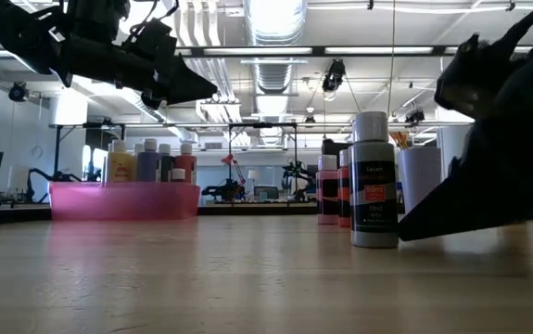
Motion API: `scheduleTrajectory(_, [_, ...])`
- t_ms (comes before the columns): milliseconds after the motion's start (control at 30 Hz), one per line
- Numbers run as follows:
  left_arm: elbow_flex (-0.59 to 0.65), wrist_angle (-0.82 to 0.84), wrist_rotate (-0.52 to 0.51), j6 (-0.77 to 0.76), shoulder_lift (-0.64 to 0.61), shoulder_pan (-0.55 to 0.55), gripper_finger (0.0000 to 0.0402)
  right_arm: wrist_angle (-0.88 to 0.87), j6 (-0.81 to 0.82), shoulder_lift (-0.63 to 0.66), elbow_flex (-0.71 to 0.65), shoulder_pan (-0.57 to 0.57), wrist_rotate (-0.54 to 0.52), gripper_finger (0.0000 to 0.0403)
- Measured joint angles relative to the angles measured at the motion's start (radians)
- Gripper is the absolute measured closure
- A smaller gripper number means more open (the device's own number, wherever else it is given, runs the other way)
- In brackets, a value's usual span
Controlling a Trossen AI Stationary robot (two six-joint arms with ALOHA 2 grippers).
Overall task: Pick & Place Paint Supplies
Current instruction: Put the small white paint bottle into the pink bin
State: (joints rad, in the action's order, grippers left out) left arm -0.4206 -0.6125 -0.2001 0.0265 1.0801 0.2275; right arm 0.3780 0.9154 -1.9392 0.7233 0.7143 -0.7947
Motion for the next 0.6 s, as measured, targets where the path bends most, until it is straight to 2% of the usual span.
scheduleTrajectory(300, [0.000,0.000,0.001,0.000,0.000,0.000,0.0250,0.011,-0.031,-0.088,0.070,-0.020,-0.051,0.0236])
scheduleTrajectory(600, [0.000,0.000,0.001,0.000,0.000,0.000,0.0250,0.005,-0.055,-0.084,0.075,-0.045,-0.046,0.0188])
